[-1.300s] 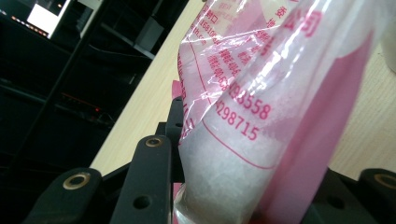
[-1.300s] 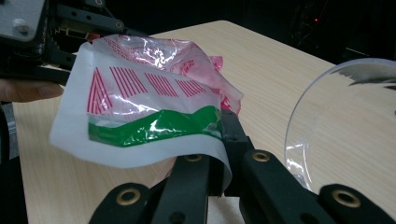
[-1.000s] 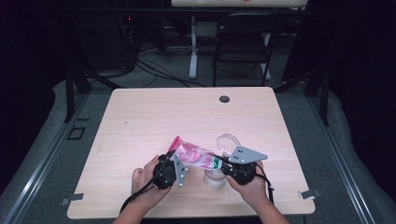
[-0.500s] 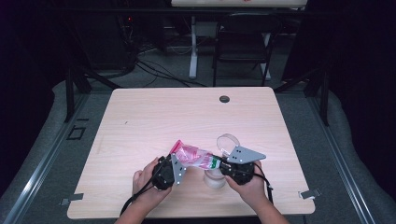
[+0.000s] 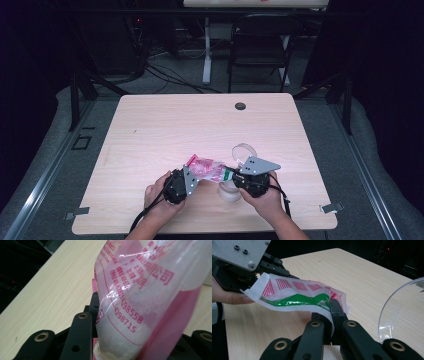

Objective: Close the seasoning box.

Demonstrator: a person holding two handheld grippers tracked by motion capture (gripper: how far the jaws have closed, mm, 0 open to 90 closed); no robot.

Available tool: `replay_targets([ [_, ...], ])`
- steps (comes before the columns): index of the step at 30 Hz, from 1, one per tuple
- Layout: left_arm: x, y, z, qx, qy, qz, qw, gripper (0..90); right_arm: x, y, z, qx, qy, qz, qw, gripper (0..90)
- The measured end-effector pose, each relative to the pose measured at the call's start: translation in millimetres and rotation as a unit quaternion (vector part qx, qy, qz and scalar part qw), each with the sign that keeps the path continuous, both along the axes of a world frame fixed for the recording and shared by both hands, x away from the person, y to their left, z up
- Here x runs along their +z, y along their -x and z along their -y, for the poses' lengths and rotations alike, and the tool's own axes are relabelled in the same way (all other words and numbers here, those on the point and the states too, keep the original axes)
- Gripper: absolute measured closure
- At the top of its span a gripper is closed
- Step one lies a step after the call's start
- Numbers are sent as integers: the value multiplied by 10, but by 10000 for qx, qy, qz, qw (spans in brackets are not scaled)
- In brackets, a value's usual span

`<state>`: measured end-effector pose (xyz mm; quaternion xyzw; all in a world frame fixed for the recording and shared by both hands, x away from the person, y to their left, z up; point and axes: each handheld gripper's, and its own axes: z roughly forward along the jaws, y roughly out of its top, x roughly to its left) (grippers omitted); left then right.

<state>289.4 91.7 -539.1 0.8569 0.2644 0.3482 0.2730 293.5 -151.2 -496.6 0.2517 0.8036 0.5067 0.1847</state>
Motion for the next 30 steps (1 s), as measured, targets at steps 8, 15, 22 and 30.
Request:
replay_targets([
  [8,-53,-26,-4,-36,221,-347,9991,696,-12,-3,-17,26,73,-18,10000,900],
  [15,-81,-30,5,-52,291,-449,9986,696,-21,-7,-16,1,129,-22,9999,900],
  [22,-123,-34,23,-68,284,-506,9983,695,-37,-12,-24,3,176,-36,9998,900],
  [30,-144,-38,30,-78,284,-573,9979,696,-42,-6,-37,22,236,-23,9997,900],
])
